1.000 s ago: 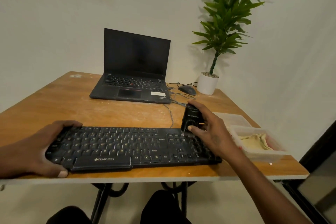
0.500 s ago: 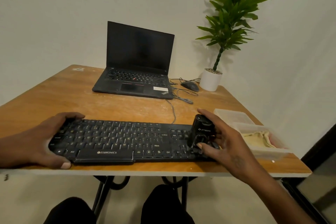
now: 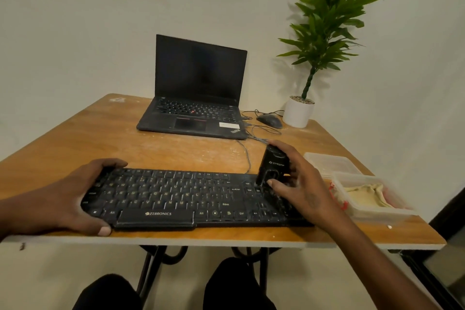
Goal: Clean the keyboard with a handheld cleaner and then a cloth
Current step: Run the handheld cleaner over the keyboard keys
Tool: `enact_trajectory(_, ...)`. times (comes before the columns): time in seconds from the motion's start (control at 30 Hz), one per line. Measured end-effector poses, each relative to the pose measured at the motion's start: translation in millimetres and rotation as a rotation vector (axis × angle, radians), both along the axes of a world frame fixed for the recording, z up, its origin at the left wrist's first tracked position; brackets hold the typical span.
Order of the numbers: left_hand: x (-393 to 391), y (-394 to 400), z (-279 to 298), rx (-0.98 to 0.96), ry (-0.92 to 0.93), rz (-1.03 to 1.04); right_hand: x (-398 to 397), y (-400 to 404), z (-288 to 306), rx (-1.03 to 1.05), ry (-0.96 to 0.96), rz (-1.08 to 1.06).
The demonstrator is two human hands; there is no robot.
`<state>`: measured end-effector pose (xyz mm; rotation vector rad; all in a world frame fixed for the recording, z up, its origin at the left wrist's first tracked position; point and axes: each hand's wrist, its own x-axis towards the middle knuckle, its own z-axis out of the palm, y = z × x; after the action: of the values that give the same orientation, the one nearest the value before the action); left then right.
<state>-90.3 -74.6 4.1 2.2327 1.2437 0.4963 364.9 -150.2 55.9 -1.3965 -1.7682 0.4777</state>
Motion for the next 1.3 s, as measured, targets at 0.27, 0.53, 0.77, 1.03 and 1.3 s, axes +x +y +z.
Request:
enact_trajectory(0.27, -1, 7, -13, -0.014, -0.057, 0.022, -5, -41, -7, -0.022, 0.058, 0.071)
enact_trajectory(0.53, -14, 22, -21, -0.101, -0.151, -0.002, -7, 28, 0, 0.052, -0.091, -0.017)
enact_trajectory(0.77, -13, 24, -23, -0.093, -0.158, -0.043, -6, 6, -4, 0.029, -0.02, -0.002)
enact_trajectory(1.03, -15, 28, -27, -0.073, -0.176, -0.032, -7, -38, -8, -0.032, 0.051, 0.075)
enact_trajectory(1.3, -16, 27, -26, -0.103, -0.19, -0.064, -18, 34, -6, 0.073, -0.061, 0.011)
